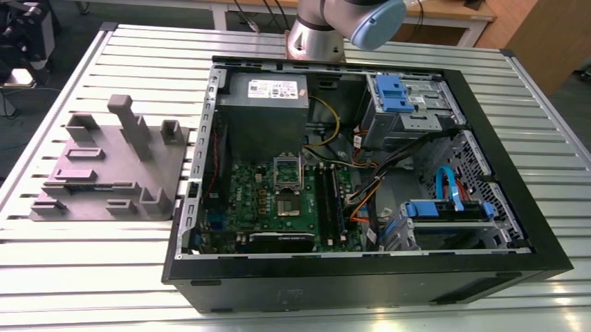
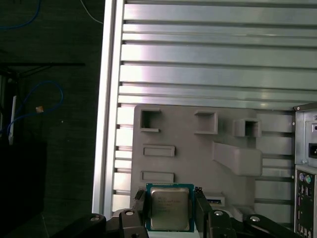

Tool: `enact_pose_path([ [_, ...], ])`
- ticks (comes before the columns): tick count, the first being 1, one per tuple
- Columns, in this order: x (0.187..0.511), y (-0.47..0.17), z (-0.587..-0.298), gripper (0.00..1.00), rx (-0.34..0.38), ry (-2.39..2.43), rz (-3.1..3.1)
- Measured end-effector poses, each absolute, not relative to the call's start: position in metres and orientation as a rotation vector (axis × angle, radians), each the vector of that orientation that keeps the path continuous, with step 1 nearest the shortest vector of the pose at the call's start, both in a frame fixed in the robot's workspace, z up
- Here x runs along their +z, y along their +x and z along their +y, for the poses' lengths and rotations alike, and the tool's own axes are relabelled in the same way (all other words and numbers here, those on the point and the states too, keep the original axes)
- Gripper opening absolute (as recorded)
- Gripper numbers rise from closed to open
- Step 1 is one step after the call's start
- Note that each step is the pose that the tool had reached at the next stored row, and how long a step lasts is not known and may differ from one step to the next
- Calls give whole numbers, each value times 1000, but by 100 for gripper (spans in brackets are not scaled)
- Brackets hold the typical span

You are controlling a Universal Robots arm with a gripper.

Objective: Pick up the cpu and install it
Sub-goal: 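Pick up the cpu and move it towards the insertion slot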

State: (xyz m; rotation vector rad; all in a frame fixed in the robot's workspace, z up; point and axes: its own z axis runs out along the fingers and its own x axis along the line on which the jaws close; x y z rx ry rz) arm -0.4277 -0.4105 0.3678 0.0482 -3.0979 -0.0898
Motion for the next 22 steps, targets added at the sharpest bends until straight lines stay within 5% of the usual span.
enact_pose_path([
  [22, 368, -422, -411, 47, -90, 48, -3098],
])
